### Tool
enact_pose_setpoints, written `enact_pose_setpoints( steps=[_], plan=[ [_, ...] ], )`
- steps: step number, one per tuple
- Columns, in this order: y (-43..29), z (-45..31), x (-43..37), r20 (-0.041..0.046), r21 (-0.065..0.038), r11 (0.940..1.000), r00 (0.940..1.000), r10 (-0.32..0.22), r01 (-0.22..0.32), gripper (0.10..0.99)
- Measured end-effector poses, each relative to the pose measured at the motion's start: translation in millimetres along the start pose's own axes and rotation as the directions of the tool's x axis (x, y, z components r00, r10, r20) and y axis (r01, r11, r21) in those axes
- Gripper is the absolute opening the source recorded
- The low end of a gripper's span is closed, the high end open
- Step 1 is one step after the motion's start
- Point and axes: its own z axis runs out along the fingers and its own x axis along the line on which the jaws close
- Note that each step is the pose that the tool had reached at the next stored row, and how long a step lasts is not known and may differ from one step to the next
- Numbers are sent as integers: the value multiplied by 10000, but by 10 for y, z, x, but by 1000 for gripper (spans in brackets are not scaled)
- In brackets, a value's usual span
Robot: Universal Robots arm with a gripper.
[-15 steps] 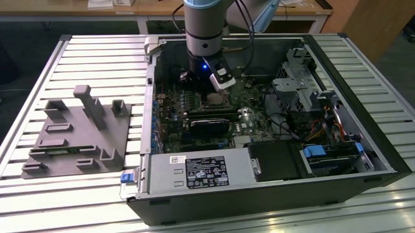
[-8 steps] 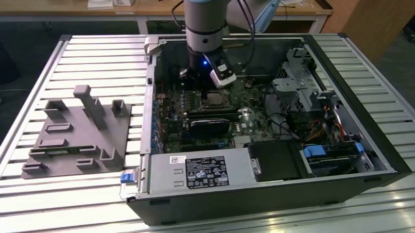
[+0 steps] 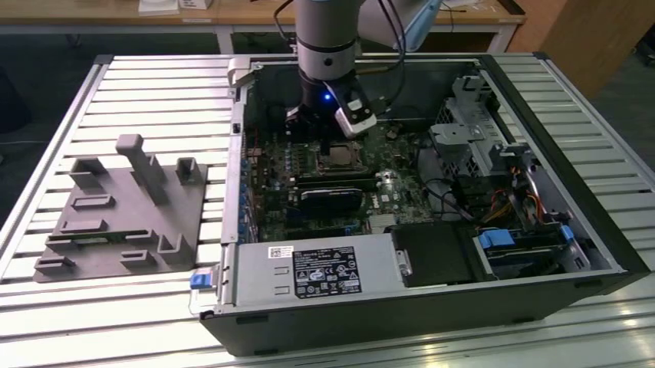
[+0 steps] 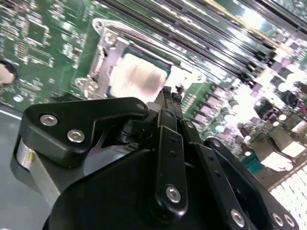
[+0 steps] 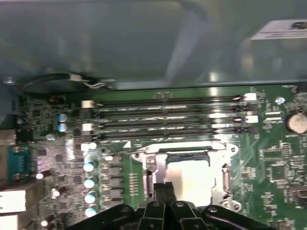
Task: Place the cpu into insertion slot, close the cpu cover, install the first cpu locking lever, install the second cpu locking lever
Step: 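Close the cpu cover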
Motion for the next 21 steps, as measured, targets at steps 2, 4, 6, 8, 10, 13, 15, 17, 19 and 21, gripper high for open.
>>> enact_pose_setpoints(
  steps=[2,4,6,8,10,13,15,17,19,21],
  plan=[
    [4,2,-63,-1,1,10000,10000,1,-1,106],
    [8,6,-126,0,0,10000,10000,-1,1,106],
    [11,8,-177,-1,0,10000,10000,0,0,106],
    [13,9,-208,-2,0,10000,10000,0,0,106],
    [13,9,-213,-1,0,10000,10000,-1,1,106],
    [16,-25,-214,-1,2,10000,10000,0,0,106],
    [19,-74,-216,-1,0,10000,10000,1,-1,106],
    [22,-125,-218,-1,0,10000,10000,0,0,106],
    [25,-173,-220,-1,0,10000,10000,0,0,106],
    [28,-219,-222,-2,0,10000,10000,0,0,106]
  ],
)
